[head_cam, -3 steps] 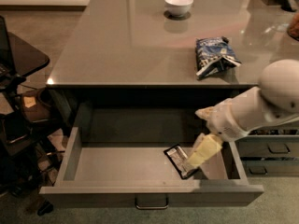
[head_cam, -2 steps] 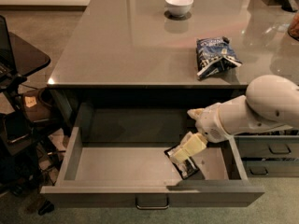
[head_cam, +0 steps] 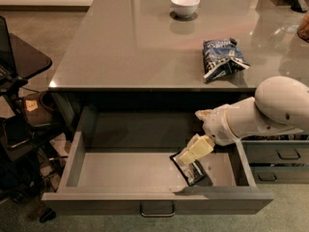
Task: Pick rxbar chocolate from top drawer and place on counter
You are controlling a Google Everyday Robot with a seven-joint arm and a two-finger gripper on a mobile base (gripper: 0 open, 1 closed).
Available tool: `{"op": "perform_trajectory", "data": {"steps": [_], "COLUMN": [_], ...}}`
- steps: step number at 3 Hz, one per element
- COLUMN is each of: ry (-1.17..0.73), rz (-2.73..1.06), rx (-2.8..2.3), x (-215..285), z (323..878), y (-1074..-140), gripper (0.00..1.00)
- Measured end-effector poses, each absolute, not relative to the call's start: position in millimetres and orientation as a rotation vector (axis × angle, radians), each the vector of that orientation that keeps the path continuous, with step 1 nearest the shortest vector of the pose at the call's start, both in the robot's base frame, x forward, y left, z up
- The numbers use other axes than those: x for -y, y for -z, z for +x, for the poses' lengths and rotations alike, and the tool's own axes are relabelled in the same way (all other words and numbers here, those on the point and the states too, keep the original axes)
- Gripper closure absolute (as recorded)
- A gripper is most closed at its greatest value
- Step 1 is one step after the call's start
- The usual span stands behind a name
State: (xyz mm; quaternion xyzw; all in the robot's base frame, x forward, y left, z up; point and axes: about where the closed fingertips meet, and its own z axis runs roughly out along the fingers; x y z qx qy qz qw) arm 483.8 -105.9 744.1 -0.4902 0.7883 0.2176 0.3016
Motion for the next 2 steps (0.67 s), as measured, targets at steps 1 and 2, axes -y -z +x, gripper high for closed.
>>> {"op": "perform_trajectory", "data": {"steps": [1, 2], "ry": [-0.538, -0.504], "rz": [-1.279, -1.216], "rx": [-2.125, -2.183], "x": [109, 117], "z": [498, 528], "y": [-717, -678], "gripper": [0.0, 0.0]}}
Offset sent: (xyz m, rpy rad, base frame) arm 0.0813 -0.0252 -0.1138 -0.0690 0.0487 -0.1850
